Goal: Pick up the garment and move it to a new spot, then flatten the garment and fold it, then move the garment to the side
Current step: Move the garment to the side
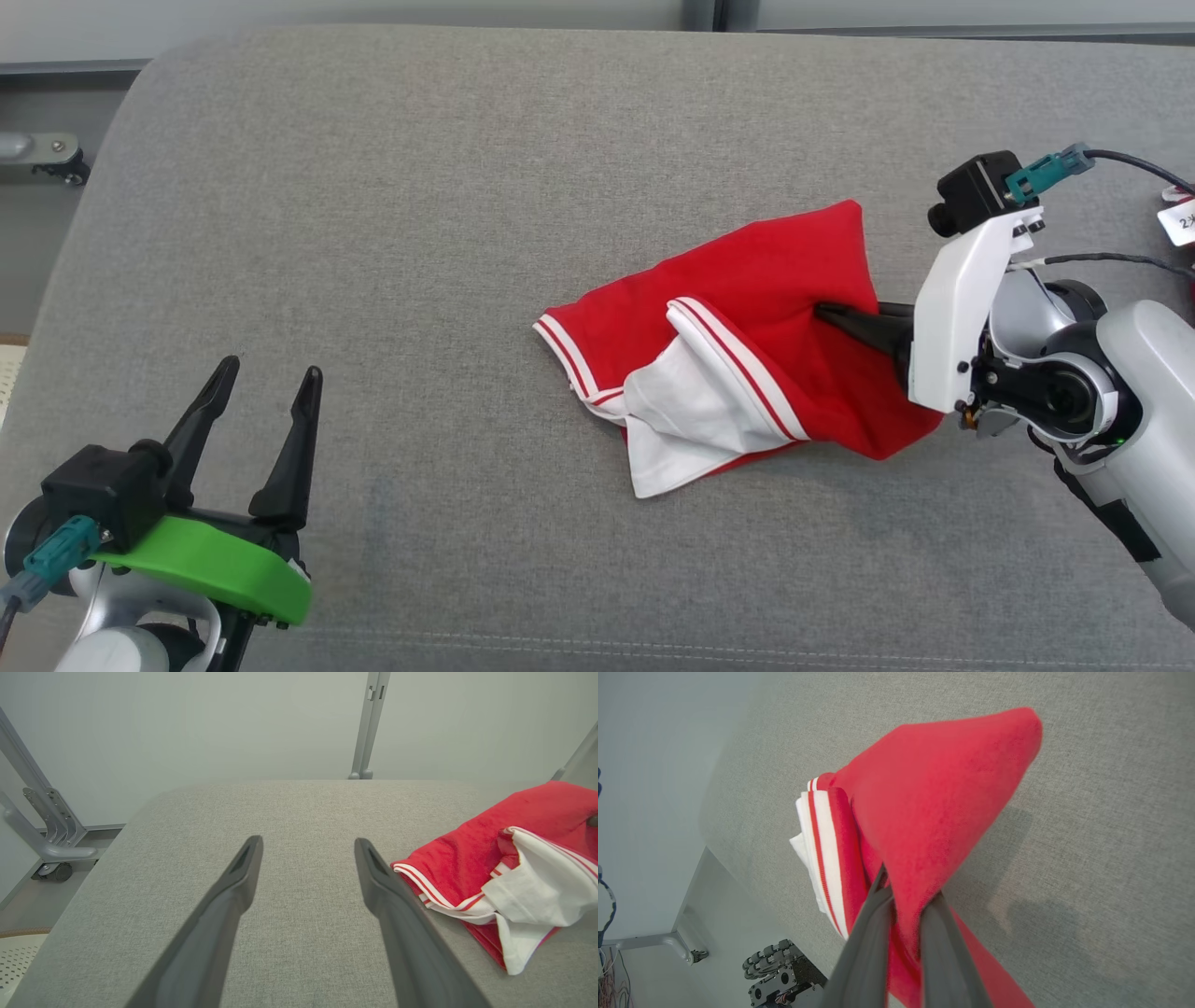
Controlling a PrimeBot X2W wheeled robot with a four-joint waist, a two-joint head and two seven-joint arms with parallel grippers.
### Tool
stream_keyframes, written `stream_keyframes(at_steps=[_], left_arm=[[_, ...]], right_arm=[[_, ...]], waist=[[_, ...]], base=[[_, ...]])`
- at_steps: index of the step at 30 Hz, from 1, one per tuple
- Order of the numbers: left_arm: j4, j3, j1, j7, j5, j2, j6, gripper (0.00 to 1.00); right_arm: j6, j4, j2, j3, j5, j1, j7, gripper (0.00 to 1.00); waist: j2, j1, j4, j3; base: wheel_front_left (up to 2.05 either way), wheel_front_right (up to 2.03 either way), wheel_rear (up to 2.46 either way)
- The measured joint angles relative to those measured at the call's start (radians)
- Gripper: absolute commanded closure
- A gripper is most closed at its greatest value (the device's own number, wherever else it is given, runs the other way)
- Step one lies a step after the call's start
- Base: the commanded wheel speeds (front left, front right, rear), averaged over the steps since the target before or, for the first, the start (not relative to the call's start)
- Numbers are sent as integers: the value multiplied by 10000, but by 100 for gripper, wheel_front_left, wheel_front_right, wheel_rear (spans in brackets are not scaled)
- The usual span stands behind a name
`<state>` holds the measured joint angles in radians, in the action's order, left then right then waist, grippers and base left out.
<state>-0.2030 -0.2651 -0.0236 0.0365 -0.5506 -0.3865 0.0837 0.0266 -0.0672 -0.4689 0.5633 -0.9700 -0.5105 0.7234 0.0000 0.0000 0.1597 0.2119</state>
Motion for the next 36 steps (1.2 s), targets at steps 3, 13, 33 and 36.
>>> stream_keyframes(at_steps=[3, 13, 33, 36], left_arm=[[-25, -2, 42, 8, -4, 0, 0, 0], [-96, -38, 42, 12, -4, 0, 2, 0], [-221, -228, 41, 82, -4, 167, 2, 0], [-359, -230, 39, 27, -2, 65, 2, 0]], right_arm=[[19, 100, -136, -23, -8, 0, 125, 100], [188, 663, -593, -199, 251, 0, 98, 100], [736, 1279, -1212, -930, 543, -72, 257, 100], [825, 1127, -1331, -1266, 539, -76, 257, 100]], waist=[[0, 0, -201, -30], [0, 0, -781, -32], [0, 0, -1192, 193], [0, 0, -1257, 371]], base=[[0, 0, 0], [0, 0, 0], [0, 0, 0], [0, 0, 0]])
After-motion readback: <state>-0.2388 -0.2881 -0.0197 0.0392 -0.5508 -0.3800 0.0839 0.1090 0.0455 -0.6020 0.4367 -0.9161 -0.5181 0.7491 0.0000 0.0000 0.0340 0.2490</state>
